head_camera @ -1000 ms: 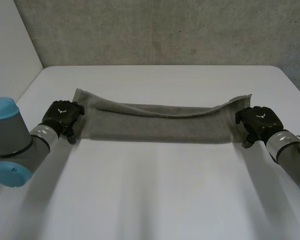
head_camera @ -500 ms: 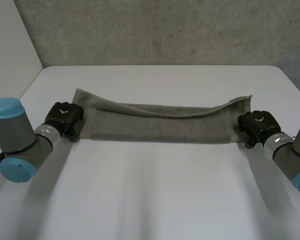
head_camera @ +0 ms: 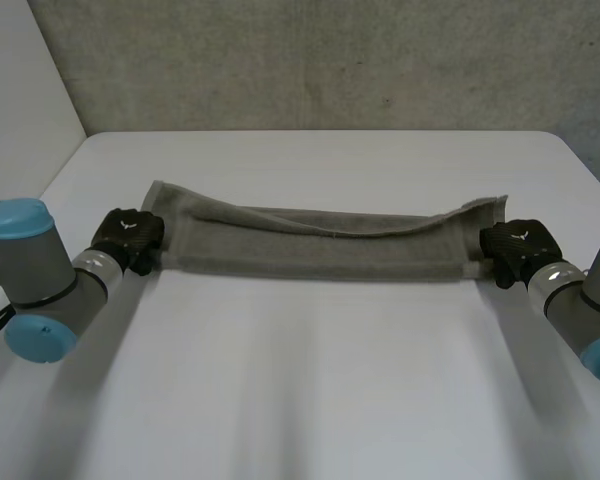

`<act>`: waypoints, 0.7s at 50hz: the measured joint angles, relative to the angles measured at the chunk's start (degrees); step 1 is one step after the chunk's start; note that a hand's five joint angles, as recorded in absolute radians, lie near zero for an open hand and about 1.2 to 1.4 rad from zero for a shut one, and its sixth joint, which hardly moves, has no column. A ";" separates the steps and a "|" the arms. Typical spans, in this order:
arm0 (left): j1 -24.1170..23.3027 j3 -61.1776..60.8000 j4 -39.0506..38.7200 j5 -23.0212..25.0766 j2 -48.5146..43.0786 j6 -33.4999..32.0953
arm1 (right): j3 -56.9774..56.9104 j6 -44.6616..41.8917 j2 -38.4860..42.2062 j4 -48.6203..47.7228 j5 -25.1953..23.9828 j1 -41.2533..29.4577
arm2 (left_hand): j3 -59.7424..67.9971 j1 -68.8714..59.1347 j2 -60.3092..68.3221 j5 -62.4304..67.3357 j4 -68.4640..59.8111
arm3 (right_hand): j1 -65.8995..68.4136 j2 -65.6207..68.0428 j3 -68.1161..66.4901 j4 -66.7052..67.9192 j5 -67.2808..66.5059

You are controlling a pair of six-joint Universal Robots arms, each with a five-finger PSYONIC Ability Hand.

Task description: Fold the towel.

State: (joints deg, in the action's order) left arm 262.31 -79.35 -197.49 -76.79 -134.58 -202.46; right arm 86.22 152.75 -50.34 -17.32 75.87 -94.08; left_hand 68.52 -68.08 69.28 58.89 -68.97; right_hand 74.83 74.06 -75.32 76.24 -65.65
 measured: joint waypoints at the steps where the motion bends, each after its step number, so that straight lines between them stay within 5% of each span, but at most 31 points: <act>1: 0.06 -0.07 0.18 -0.02 0.15 0.02 | -0.13 0.00 -0.04 0.07 -0.01 0.02 | 0.58 -0.54 0.65 0.85 -0.83 | 0.00 0.00 -0.13 0.02 0.00; 16: 5.05 -10.48 3.41 0.69 13.47 0.31 | 3.24 0.22 -10.79 7.26 -2.54 5.44 | 1.12 -0.67 0.83 1.12 -1.28 | 0.03 0.00 -0.15 0.02 -0.01; 28: 5.29 -13.55 3.21 1.82 12.94 0.05 | 3.96 -3.63 -8.49 11.40 -4.58 6.63 | -0.52 0.28 -1.35 -0.29 1.01 | 0.35 0.00 -0.15 0.02 -0.01; 33: 4.86 -13.61 3.47 1.86 13.10 0.04 | 4.29 -4.83 -8.98 13.22 -4.70 6.56 | -24.53 24.31 -26.14 -24.15 25.55 | 0.48 0.00 -0.16 0.02 -0.22; 35: 4.80 -13.84 3.62 1.89 13.72 0.04 | 4.65 -5.03 -9.53 14.01 -4.91 6.61 | -45.70 46.43 -47.62 -47.36 46.54 | 0.52 0.00 -0.16 0.02 -0.38</act>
State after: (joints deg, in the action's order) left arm 267.11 -93.19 -193.87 -74.90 -120.86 -202.42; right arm 90.87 147.72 -59.87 -3.32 70.97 -87.47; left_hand 22.82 -21.65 21.66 11.53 -22.43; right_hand 75.35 74.07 -75.47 76.26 -66.03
